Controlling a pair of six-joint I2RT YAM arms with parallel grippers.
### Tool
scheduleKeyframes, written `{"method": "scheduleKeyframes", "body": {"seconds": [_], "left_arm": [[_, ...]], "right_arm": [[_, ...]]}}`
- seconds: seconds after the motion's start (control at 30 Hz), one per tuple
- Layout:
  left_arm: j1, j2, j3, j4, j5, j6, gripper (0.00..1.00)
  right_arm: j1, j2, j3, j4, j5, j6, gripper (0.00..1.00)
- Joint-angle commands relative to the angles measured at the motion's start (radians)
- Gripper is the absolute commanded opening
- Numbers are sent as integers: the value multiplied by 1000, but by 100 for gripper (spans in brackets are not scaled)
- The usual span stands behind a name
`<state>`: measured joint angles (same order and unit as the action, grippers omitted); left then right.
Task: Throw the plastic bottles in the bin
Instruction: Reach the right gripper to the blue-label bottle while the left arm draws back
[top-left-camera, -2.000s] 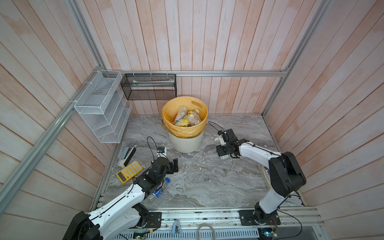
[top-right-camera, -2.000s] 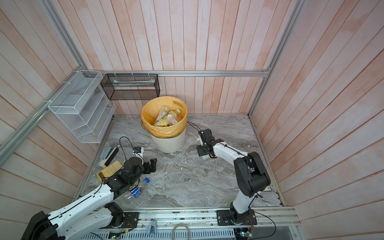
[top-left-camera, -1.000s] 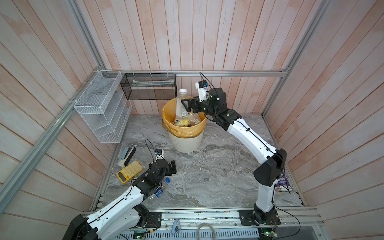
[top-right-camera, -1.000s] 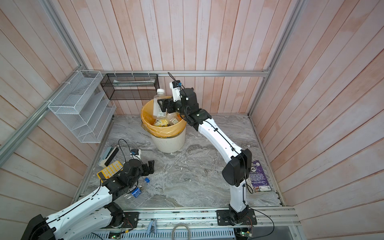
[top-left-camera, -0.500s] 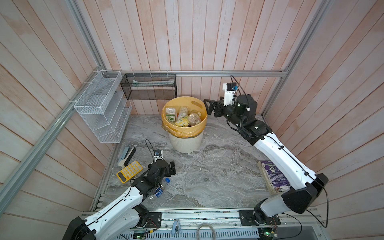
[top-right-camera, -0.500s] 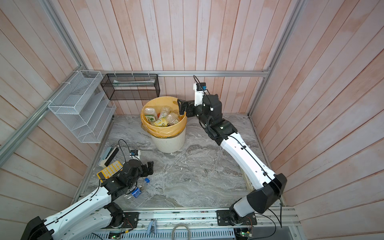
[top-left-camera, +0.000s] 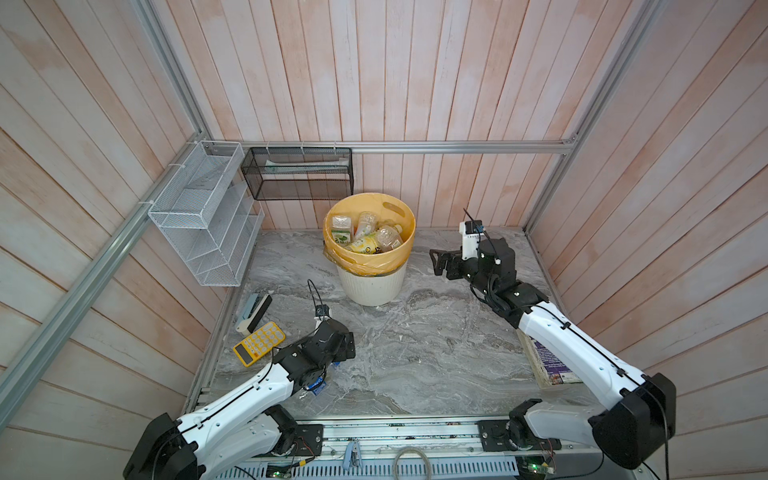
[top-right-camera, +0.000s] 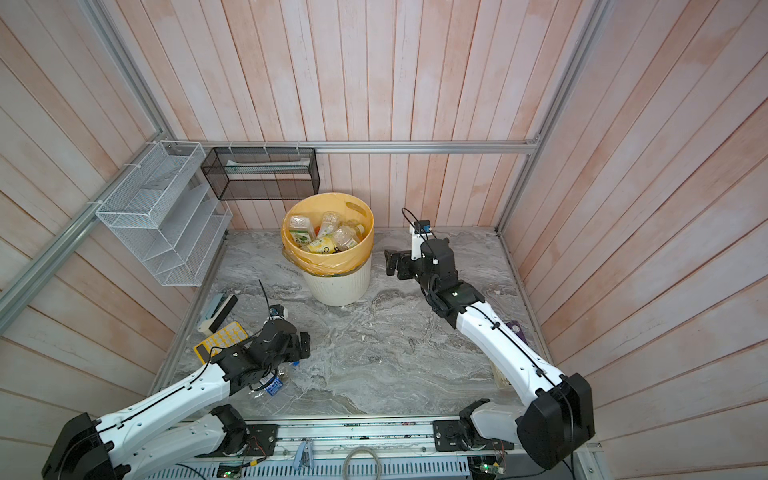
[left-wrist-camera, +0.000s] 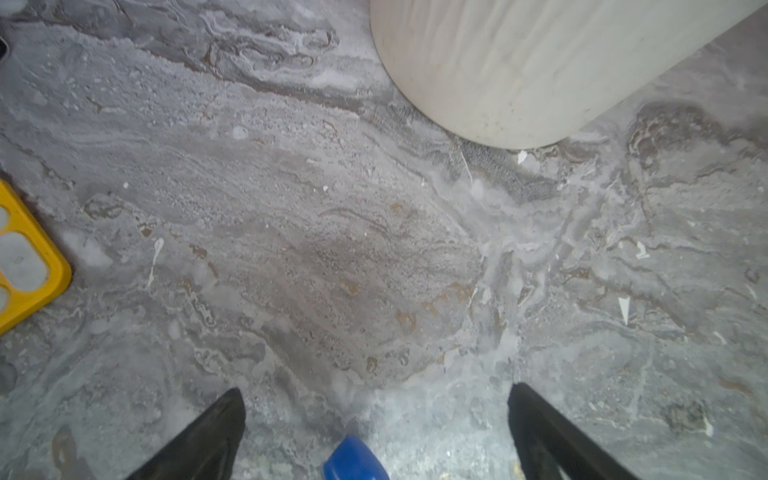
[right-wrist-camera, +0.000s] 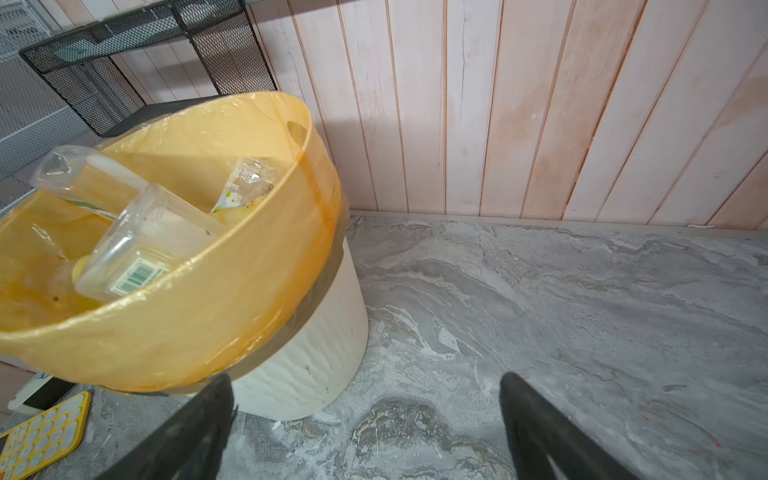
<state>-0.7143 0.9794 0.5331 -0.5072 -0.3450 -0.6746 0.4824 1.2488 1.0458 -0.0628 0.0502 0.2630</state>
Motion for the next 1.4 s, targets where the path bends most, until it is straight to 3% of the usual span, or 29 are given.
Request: {"method": "scheduleKeyframes", "body": {"seconds": [0.0, 0.2, 0.33, 0.43, 0.6, 0.73, 0.93, 1.17, 1.37], "left_arm": [[-22, -2, 25, -93, -1, -104, 100], [-49, -15, 15, -153, -15, -196, 100], [-60, -45, 47, -152, -86, -184, 100], [-43, -72, 90, -122, -134, -130, 100], [157, -82, 155, -60, -37, 24, 100], [310, -94, 179, 1, 12, 131, 100], [533, -46, 224, 76, 217, 216, 100], [655, -9, 248, 127, 328, 241, 100], [689, 23, 249, 177, 409, 230, 100]], "right_arm": [[-46, -64, -93, 60, -43, 34, 100], [-90, -120, -187, 72, -89, 74, 99], [-73, -145, -253, 142, -245, 81, 95], [73, -169, -305, 204, -226, -6, 95], [272, -113, -296, 214, -173, -168, 95], [393, -35, -273, 262, -204, -294, 95], [607, 260, -82, 159, -213, -538, 92], [744, 558, 150, 74, -282, -744, 90], [760, 694, 290, 42, -360, -820, 89]]}}
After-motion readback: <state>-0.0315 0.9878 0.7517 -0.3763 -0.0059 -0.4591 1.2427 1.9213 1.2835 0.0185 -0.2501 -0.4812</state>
